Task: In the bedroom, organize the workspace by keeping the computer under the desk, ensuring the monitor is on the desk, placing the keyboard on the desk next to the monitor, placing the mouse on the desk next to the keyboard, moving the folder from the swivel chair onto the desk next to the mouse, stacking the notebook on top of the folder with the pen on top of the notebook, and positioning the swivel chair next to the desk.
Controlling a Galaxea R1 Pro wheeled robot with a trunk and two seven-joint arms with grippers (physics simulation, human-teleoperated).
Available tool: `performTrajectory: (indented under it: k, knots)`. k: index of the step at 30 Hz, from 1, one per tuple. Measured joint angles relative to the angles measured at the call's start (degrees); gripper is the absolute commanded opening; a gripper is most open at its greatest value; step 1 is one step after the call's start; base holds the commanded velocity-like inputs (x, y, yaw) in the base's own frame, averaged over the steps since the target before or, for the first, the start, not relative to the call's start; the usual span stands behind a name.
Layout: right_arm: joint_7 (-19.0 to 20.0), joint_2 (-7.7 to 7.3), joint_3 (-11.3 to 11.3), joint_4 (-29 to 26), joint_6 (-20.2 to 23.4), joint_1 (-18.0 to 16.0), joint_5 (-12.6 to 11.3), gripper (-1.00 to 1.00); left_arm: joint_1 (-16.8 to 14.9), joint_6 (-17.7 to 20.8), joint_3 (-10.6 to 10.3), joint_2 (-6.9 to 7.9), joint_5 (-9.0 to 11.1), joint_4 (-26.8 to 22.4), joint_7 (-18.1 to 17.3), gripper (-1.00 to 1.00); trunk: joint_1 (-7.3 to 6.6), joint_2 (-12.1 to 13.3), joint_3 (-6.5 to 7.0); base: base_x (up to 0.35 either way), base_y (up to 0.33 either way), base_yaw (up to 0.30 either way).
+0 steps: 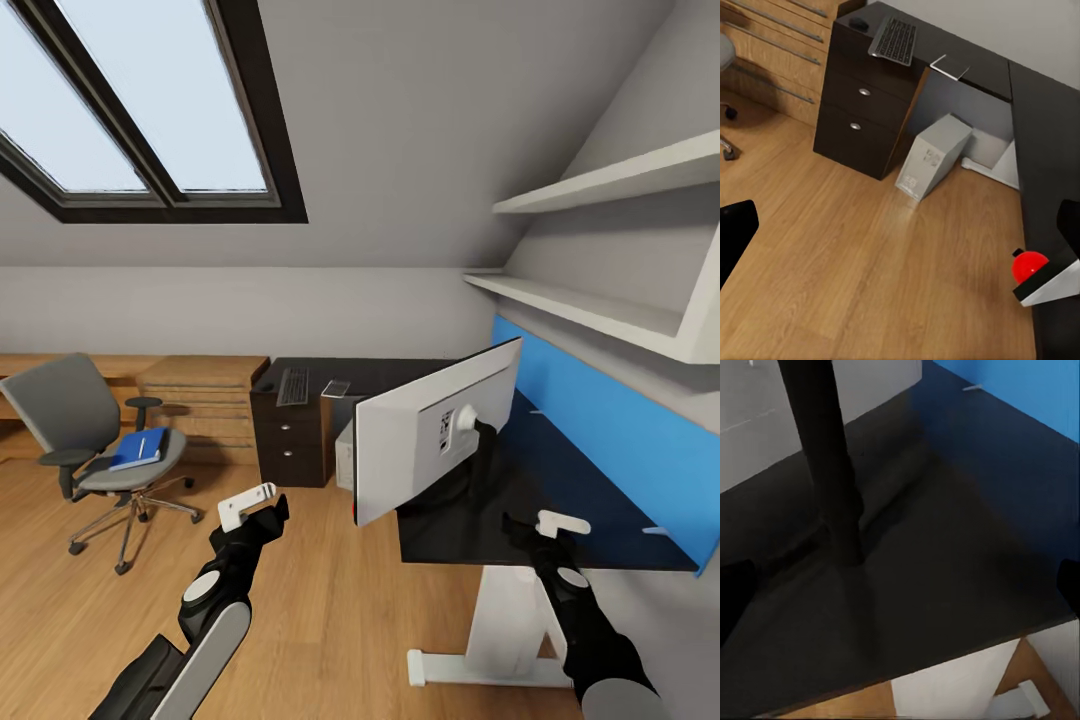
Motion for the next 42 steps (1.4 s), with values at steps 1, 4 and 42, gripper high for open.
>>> performTrajectory:
  k: [1,4,42]
  knots:
    - [1.45,-0.32,-0.01,0.39,-0.17,-0.01,0.02,1.00,0.00,0.00,0.00,0.00,0.00,0.00,0.00,1.00,0.22,-0.40,-0.18,0.000,0.000,0.000]
    - [3.20,-0.63,0.11,0.91,-0.26,-0.02,0.05,1.00,0.00,0.00,0.00,0.00,0.00,0.00,0.00,1.00,0.88,-1.61,-0.72,0.000,0.000,0.000]
    - [-3.46,2.31,0.99,23.87,-27.56,-7.08,14.94,1.00,-0.01,0.18,-0.58,-0.28,-0.20,0.61,0.00,1.00,7.03,-12.86,-5.76,0.000,0.000,0.000]
